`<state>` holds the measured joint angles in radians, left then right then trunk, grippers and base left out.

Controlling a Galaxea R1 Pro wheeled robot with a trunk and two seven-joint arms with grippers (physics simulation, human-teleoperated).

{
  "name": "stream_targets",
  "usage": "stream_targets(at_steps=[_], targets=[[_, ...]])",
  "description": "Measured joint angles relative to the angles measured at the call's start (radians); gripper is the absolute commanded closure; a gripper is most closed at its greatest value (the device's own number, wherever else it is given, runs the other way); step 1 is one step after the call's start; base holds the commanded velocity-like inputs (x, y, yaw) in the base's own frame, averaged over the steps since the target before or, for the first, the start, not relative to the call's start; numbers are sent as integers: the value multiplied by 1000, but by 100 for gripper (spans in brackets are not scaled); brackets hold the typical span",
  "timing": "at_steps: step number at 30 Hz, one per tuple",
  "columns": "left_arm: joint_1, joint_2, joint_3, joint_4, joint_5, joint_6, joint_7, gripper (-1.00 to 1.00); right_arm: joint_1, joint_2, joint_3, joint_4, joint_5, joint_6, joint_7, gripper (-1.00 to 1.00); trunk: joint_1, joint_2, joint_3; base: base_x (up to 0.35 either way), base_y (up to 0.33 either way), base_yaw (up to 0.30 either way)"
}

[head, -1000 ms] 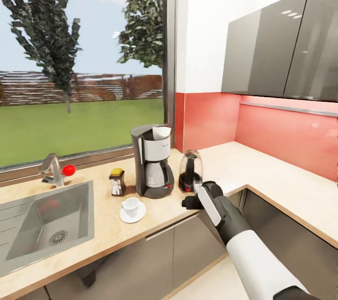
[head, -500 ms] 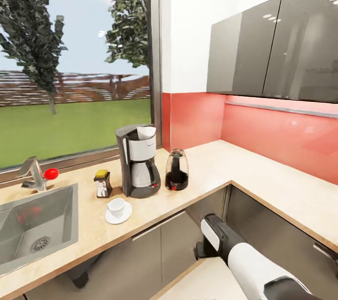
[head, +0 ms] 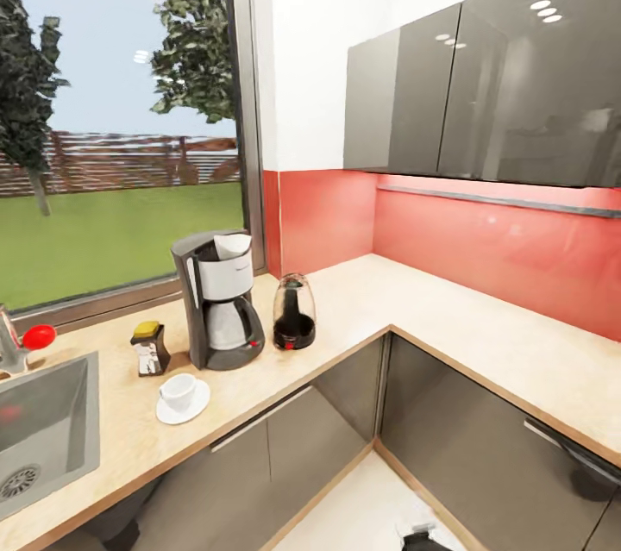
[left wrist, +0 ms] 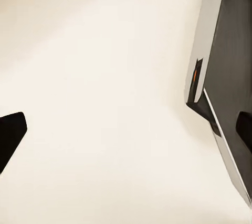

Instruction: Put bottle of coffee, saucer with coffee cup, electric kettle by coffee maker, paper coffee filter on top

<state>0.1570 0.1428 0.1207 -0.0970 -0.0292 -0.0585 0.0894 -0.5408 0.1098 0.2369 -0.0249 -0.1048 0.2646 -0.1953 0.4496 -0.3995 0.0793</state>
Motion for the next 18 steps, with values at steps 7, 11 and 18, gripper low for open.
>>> stream_targets(at_steps=[7,11,18], targets=[[0,0,2,-5,0,-78,-8,-100,168,-31,0,2,62,-36,212,-100,0,0,0,0,0,-263],[0,-1,3,-6,0,-91,-9,-100,240,-35,-3,2,62,-42,236,-100,0,0,0,0,0,-264],[0,-1,5,-6,4,-114,-9,-100,309,-32,-8,2,36,-44,244,-100,0,0,0,0,0,-249]])
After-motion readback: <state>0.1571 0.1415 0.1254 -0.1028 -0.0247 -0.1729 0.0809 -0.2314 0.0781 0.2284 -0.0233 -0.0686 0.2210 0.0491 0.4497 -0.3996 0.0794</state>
